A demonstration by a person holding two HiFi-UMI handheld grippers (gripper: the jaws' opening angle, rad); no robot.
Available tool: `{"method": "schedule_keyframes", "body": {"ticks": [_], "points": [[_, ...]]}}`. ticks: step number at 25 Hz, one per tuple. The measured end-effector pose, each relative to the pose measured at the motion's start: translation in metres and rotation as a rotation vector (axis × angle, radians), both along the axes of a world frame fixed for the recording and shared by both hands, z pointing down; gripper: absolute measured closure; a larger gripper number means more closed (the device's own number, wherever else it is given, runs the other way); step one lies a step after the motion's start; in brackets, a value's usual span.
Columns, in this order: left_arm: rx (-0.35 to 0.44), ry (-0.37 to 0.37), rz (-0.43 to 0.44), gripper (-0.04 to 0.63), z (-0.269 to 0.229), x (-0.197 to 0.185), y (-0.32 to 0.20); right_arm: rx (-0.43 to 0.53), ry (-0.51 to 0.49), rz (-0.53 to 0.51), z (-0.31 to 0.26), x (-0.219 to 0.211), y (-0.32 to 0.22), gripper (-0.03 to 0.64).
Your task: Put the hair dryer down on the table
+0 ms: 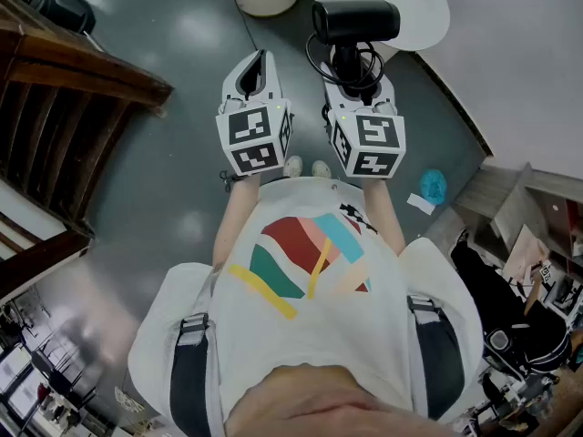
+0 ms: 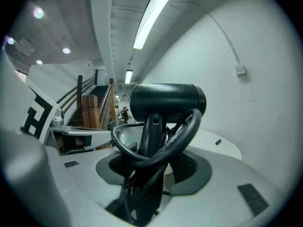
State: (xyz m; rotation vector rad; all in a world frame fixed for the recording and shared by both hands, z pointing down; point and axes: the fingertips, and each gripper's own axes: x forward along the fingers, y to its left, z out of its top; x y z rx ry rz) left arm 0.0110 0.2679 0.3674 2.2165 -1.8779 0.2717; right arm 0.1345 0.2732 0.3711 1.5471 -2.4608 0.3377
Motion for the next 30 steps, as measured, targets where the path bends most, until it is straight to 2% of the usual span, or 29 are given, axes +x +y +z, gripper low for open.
{"method": "schedule_keyframes", "body": {"ticks": [10,17,19,24,30], "points": [[0.008,0.008,0.001,0.58,0.0,-0.01,-0.007,0.018,-0.014,-0.01,-0.004,-0.007,-0.004,0.394],[0.011,0.019,0.016,0.58,0.0,-0.02,-0.014,0.028,-0.092,-0.014,-0.012,-0.019,-0.007,0.394],[0.01,0.021,0.017,0.58,0.001,-0.026,-0.015,0.031,-0.086,-0.003,-0.012,-0.022,-0.008,0.394],[0.015,0.029,0.0,0.58,0.003,-0.055,-0.021,0.032,-0.072,0.019,-0.008,-0.034,-0.011,0.394],[0.05,0.056,-0.058,0.58,-0.002,-0.109,-0.026,0.054,-0.054,0.051,-0.008,-0.048,-0.014,0.394]]}}
